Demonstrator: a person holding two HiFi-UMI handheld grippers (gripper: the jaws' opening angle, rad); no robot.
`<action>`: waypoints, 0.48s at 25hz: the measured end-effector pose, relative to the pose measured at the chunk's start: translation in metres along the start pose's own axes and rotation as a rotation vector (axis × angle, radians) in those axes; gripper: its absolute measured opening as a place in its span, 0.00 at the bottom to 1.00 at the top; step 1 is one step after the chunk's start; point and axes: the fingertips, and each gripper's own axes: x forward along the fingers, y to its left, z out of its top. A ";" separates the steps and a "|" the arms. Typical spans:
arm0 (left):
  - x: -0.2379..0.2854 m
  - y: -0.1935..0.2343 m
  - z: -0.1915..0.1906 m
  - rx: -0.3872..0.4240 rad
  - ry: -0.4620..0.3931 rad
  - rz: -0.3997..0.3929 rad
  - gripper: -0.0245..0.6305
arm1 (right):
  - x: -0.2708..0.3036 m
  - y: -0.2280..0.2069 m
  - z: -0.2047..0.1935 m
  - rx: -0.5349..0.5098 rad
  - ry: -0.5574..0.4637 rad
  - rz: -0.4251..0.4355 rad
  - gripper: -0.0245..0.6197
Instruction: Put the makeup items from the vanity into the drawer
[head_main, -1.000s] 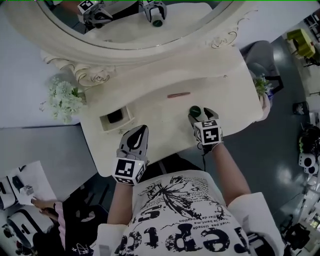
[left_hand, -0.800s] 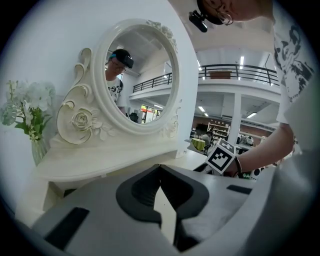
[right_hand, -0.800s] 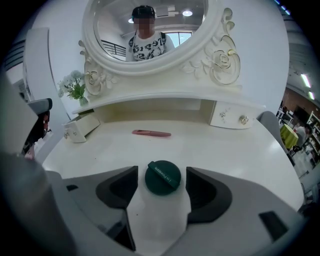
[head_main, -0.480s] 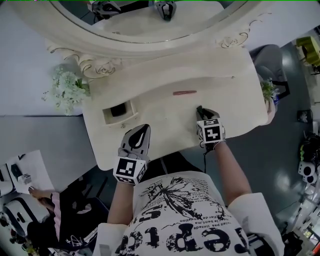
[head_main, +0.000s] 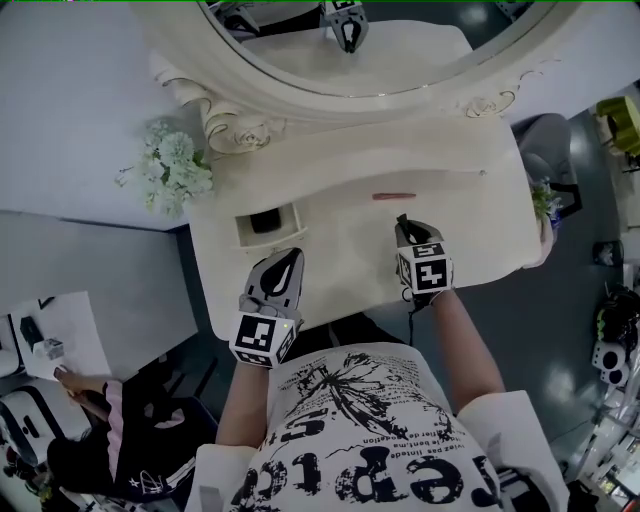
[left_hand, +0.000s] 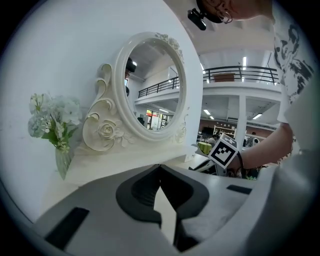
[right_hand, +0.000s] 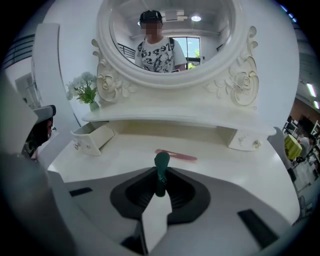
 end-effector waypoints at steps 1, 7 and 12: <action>-0.005 0.007 0.003 0.000 -0.009 0.010 0.07 | 0.000 0.011 0.010 -0.013 -0.014 0.014 0.13; -0.042 0.052 0.019 -0.015 -0.056 0.086 0.07 | 0.005 0.083 0.062 -0.094 -0.098 0.104 0.13; -0.072 0.085 0.026 -0.019 -0.088 0.141 0.07 | 0.011 0.146 0.090 -0.146 -0.134 0.191 0.14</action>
